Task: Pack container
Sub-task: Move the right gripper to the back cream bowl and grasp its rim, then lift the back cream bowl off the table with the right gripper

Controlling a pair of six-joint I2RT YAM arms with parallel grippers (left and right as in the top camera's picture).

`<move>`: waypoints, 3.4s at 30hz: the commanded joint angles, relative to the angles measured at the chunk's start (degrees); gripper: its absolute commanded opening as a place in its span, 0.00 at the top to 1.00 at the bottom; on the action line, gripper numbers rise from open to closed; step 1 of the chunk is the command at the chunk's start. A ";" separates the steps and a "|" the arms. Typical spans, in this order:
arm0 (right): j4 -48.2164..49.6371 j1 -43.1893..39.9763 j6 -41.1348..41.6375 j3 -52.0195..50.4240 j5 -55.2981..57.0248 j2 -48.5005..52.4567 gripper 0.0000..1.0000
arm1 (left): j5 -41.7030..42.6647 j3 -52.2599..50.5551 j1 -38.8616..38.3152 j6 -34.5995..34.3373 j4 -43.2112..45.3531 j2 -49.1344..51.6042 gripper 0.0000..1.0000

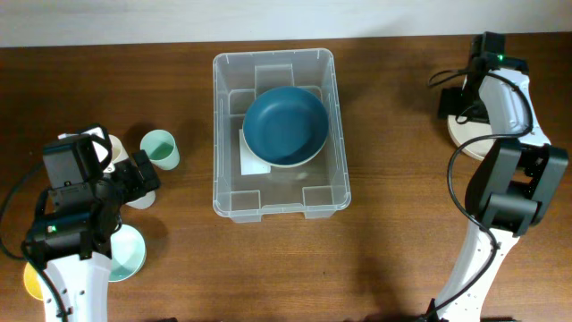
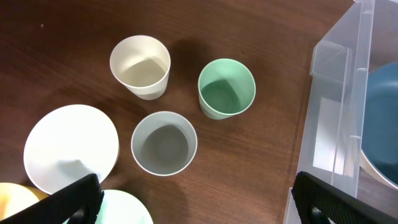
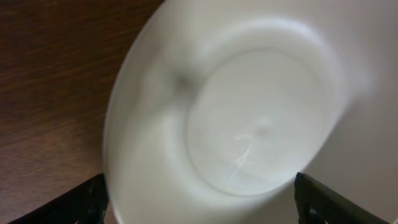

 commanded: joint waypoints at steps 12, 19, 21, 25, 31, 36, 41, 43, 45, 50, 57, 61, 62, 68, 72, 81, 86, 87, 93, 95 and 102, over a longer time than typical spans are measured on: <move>-0.66 0.63 0.31 -0.66 2.29 4.48 0.27 | 0.66 1.01 0.24 -0.55 0.33 -0.39 0.01; -0.72 0.63 0.31 -0.66 2.27 4.48 0.60 | 0.66 1.01 0.24 -0.55 0.31 -0.39 0.01; -0.83 0.63 0.31 -0.66 2.25 4.48 0.63 | 0.68 1.01 0.24 -0.55 0.31 -0.39 0.01; -0.85 0.63 0.31 -0.66 2.25 4.48 0.73 | 0.68 1.01 0.24 -0.55 0.31 -0.39 0.01; -0.85 0.63 0.31 -0.66 2.25 4.48 0.81 | 0.66 1.01 0.24 -0.55 0.31 -0.39 0.01; -0.94 0.63 0.31 -0.66 2.27 4.48 0.85 | 0.66 1.01 0.24 -0.52 0.33 -0.39 0.01; -1.09 0.63 0.31 -0.63 2.27 4.48 0.96 | 0.66 1.01 0.24 -0.52 0.31 -0.39 0.01; -1.09 0.66 0.28 -0.63 2.27 4.48 0.96 | 0.66 1.01 0.24 -0.55 0.31 -0.39 0.01; -1.22 0.66 0.31 -0.63 2.27 4.44 0.96 | 0.66 1.01 0.24 -0.52 0.31 -0.39 0.01; -1.86 1.31 0.31 -0.61 2.23 3.65 0.96 | 0.63 1.01 0.24 -0.52 0.31 -0.39 0.01; -2.73 6.27 -0.72 2.23 -0.15 -3.23 0.96 | 0.63 1.01 0.24 -0.52 0.28 -0.39 0.01; -5.55 11.21 -4.66 7.26 -4.09 -8.96 0.96 | 0.63 1.01 0.24 -0.52 0.28 -0.39 0.01; -6.29 12.70 -5.77 8.59 -4.79 -10.34 0.96 | 0.63 1.01 0.24 -0.52 0.28 -0.39 0.01; -8.00 23.67 -13.42 11.93 -6.75 -17.66 0.96 | 0.63 1.01 0.24 -0.52 0.28 -0.39 0.01; -8.07 30.42 -16.46 11.93 -3.28 -19.30 0.96 | 0.63 1.01 0.24 -0.52 0.17 -0.39 0.01; -8.24 28.55 -7.61 11.32 6.58 -18.71 0.96 | 0.63 1.01 0.24 -0.52 0.09 -0.39 0.01; -8.41 21.53 -3.52 8.85 2.62 -18.71 0.71 | 0.63 1.01 0.24 -0.52 0.09 -0.39 0.01; -8.70 20.26 -3.54 8.20 -0.09 -18.67 0.62 | 0.63 1.01 0.24 -0.52 0.09 -0.39 0.00; -6.36 14.73 -3.23 2.47 -9.07 -18.60 0.35 | 0.66 1.01 0.24 -0.52 0.13 -0.37 0.01; -3.48 13.14 -0.92 -0.48 -8.61 -18.60 0.21 | 0.66 1.01 0.24 -0.52 0.11 -0.37 0.01; 4.85 8.72 5.18 -11.10 -7.19 -15.74 0.01 | 0.68 1.01 0.24 -0.55 0.11 -0.37 0.01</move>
